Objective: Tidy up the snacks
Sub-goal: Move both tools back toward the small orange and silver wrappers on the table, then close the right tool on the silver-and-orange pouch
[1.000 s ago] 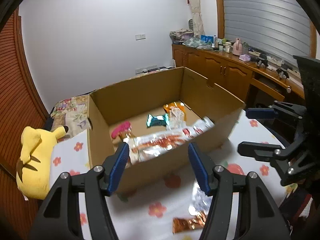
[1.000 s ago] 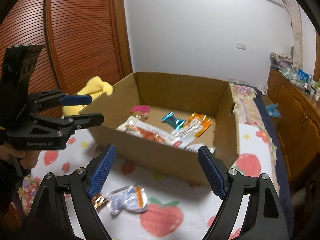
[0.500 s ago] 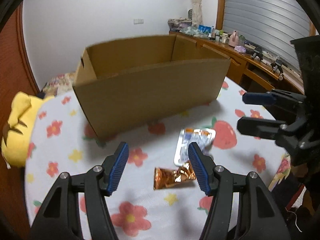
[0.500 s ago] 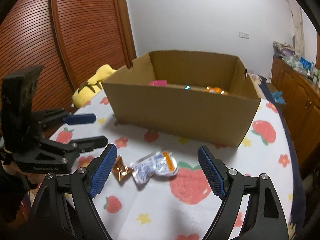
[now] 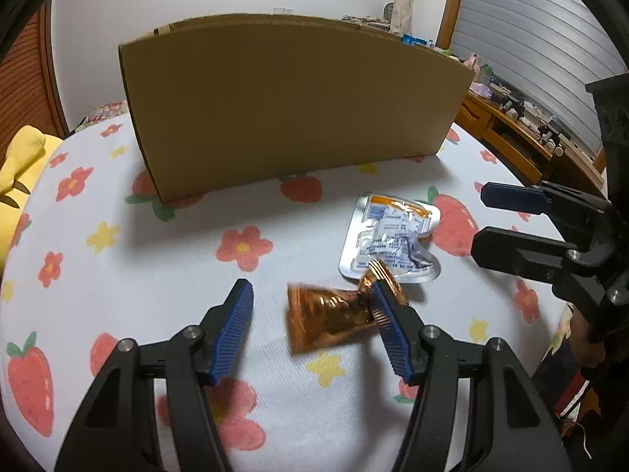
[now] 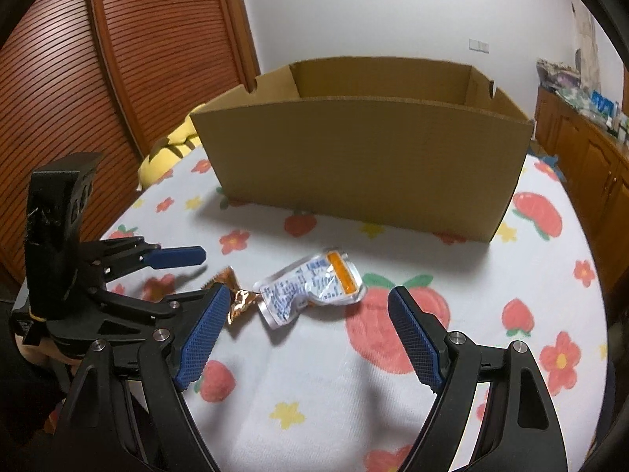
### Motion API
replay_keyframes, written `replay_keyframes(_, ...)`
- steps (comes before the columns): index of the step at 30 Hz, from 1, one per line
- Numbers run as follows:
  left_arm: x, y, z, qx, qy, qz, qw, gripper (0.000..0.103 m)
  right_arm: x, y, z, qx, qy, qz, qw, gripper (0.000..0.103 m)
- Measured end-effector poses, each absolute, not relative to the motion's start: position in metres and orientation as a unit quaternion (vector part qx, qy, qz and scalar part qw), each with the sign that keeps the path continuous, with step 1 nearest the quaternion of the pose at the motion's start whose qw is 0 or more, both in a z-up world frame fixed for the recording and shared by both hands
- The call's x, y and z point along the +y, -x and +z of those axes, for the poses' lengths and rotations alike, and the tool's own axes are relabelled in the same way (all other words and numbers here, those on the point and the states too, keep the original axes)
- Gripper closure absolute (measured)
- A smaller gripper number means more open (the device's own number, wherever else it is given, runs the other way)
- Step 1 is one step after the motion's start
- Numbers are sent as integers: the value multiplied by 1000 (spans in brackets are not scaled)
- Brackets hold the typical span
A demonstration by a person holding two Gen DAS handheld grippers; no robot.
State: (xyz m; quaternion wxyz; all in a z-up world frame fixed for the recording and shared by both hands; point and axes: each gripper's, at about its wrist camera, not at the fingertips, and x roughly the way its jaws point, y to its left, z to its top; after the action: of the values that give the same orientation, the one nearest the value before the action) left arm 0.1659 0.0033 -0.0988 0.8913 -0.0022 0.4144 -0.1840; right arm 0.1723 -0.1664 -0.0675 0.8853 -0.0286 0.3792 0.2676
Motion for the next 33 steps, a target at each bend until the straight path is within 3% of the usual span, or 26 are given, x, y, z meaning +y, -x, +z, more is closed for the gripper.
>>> replay_keyframes(21,4,-165,-103,404,2,-188,895,41,-153,-199,-101,419,10,256,871,26)
replay_keyframes(23,4,-165,-103,404,1,-189,895,41,-150,-202,-101,419,18,253,872,32)
replay_keyframes(33,6,-163,-102,403,5,-189,895,41,-133,-211,-102,416,59,245,874,42)
